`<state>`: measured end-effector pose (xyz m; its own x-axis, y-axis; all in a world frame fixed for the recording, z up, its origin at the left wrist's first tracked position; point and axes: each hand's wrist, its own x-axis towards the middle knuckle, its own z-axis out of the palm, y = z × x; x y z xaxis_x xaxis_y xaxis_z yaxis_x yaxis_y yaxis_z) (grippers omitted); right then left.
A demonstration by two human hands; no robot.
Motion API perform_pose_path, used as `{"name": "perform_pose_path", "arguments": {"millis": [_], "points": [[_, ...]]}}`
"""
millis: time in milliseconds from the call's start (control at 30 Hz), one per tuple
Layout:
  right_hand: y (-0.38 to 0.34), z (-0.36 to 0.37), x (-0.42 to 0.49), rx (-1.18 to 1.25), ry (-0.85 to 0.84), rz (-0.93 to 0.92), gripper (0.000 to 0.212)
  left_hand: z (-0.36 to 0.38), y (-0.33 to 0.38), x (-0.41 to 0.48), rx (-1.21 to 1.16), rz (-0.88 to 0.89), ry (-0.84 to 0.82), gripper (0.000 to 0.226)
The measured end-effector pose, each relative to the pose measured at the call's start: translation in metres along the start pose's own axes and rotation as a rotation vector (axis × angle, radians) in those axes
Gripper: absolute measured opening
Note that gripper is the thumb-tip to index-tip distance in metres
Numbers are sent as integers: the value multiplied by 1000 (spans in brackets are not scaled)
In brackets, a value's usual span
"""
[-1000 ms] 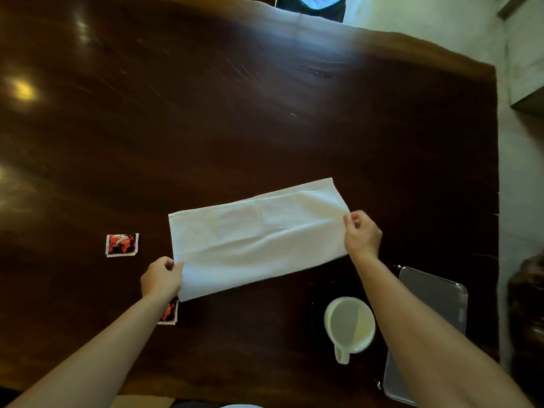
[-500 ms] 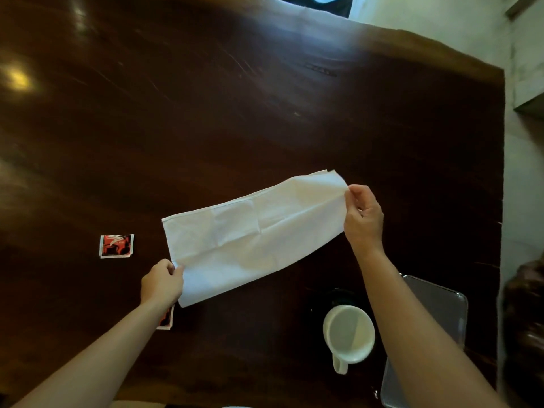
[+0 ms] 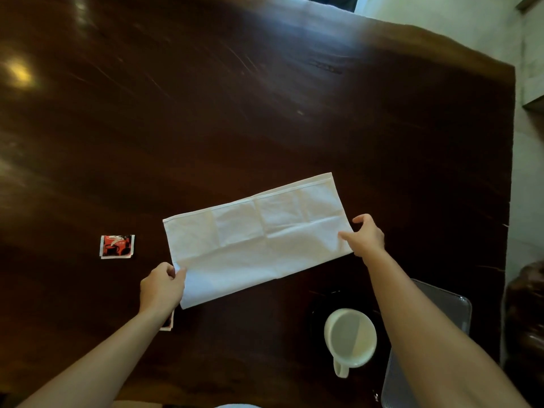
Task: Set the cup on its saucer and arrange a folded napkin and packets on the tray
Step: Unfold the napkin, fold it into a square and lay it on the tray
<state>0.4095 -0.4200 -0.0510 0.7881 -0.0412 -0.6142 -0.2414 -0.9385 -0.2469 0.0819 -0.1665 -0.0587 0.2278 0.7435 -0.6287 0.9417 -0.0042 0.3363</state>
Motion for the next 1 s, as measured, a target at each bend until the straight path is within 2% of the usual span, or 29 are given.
{"name": "perform_pose_path", "arguments": {"millis": [67,167,233,333,500,567,633,733,833,900,1000], "points": [[0,-5,-3,-8,-60,20,38,0,0,0,4,7,4,31],[-8,-14,-13,213,-180,-20,8,-1,2,0,9,-30,13,30],[-20,-25,-26,294,-136,-100,12,-1,3,-3,-36,-68,-1,30],[-44,-41,-58,311,31,-303,18,3,6,-9,-158,-149,-74,29],[-86,-27,-132,142,220,-776,26,6,5,-19,-273,-182,-120,19],[-93,2,-161,42,237,-913,32,5,2,-21,-332,-195,-137,20],[-93,40,-190,-47,166,-984,31,2,1,-22,-403,-233,-160,24],[-81,98,-220,-335,-100,-975,21,-3,2,-21,-583,-323,-219,27],[-59,138,-232,-606,-392,-858,38,-9,5,-21,-689,-359,-251,29],[-45,147,-231,-616,-473,-802,43,-13,5,-19,-688,-339,-258,29],[-31,139,-216,-490,-454,-700,37,-16,8,-13,-592,-248,-241,21]]}}
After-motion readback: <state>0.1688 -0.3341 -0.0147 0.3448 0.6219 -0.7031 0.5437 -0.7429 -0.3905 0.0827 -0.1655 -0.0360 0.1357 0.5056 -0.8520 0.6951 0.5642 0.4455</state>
